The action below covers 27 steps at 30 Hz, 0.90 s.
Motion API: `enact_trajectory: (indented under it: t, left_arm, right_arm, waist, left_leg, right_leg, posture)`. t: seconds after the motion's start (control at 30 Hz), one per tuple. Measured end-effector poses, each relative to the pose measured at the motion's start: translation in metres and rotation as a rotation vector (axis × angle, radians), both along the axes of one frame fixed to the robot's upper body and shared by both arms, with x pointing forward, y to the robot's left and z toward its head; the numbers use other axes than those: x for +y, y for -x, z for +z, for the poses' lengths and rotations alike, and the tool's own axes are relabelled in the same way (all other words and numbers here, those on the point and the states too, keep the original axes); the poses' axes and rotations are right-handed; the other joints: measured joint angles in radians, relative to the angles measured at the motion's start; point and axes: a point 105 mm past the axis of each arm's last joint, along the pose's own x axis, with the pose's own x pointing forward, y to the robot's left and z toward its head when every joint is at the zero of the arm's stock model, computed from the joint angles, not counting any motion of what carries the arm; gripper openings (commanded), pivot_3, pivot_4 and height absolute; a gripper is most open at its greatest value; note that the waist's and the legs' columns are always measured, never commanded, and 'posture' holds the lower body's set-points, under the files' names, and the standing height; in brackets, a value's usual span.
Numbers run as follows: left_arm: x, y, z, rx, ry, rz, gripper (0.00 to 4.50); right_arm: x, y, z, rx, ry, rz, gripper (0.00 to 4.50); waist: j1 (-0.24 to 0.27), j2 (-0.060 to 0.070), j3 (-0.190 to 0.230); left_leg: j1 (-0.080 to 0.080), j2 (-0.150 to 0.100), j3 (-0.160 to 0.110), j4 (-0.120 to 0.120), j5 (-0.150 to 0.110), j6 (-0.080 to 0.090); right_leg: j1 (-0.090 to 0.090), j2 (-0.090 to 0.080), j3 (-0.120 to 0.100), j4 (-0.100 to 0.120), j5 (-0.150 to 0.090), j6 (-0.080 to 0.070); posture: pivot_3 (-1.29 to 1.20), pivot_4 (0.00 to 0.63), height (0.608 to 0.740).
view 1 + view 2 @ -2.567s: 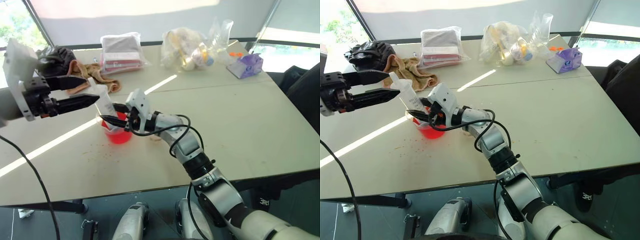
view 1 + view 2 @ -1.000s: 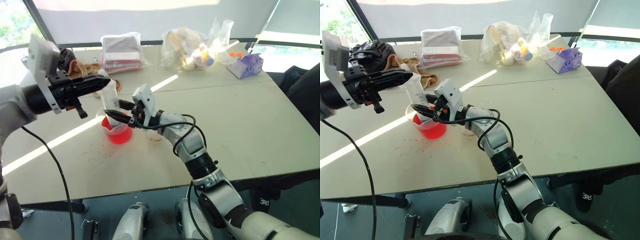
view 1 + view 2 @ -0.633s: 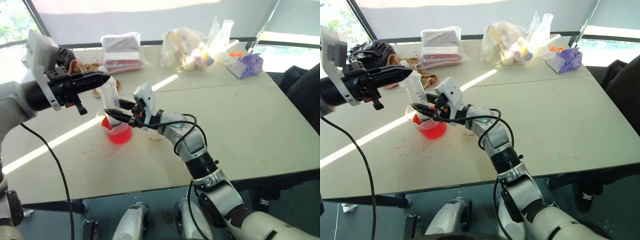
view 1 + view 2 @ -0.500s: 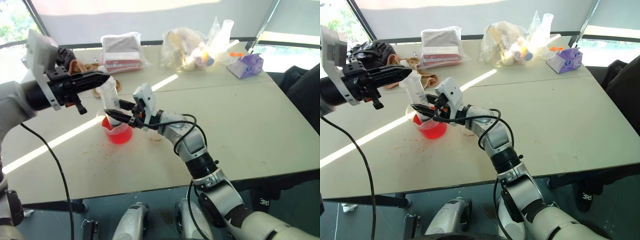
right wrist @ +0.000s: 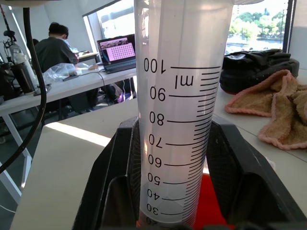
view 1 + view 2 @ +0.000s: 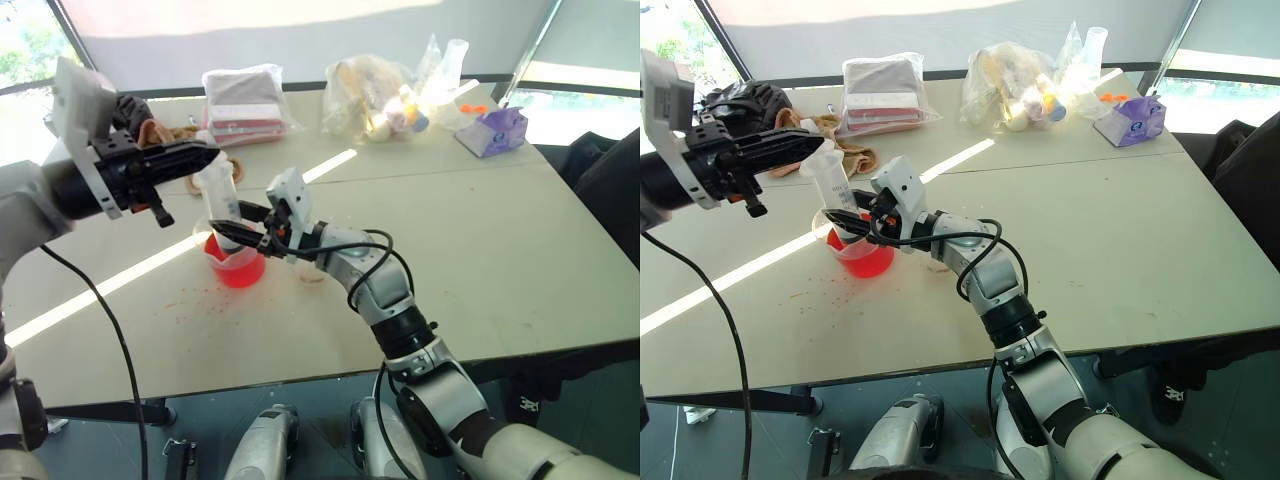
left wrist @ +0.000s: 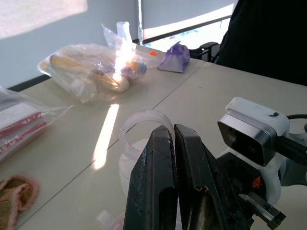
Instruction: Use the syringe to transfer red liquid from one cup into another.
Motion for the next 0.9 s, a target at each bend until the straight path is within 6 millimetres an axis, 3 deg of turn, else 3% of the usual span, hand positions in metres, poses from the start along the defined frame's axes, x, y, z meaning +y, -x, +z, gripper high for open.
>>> enact_trajectory:
  t: [0.73,0.77,0.9]
  left_arm:
    - [-0.0027,-0.0002,0.0057,-0.011,0.004,-0.013,0.04]
    - [-0.0028,-0.0001,0.0056,-0.011,0.003,-0.013,0.63]
    - [-0.0032,0.0009,0.0039,-0.009,0.000,-0.012,1.68]
  right_arm:
    - [-0.0007,-0.0006,-0.0004,0.002,-0.001,-0.005,1.38]
    - [-0.0007,-0.0006,-0.0004,0.002,-0.001,-0.005,1.38]
    - [0.0020,0.0017,-0.0016,-0.002,0.009,0.007,1.38]
  waist:
    - [0.000,0.000,0.000]
    - [0.000,0.000,0.000]
    - [0.000,0.000,0.000]
  left_leg:
    - [0.000,0.000,0.000,0.000,0.000,0.000]
    - [0.000,0.000,0.000,0.000,0.000,0.000]
    - [0.000,0.000,0.000,0.000,0.000,0.000]
  right_leg:
    - [0.000,0.000,0.000,0.000,0.000,0.000]
    - [0.000,0.000,0.000,0.000,0.000,0.000]
    - [0.000,0.000,0.000,0.000,0.000,0.000]
  posture:
    - [0.00,0.150,0.736]
    - [0.00,0.150,0.736]
    - [0.00,0.150,0.736]
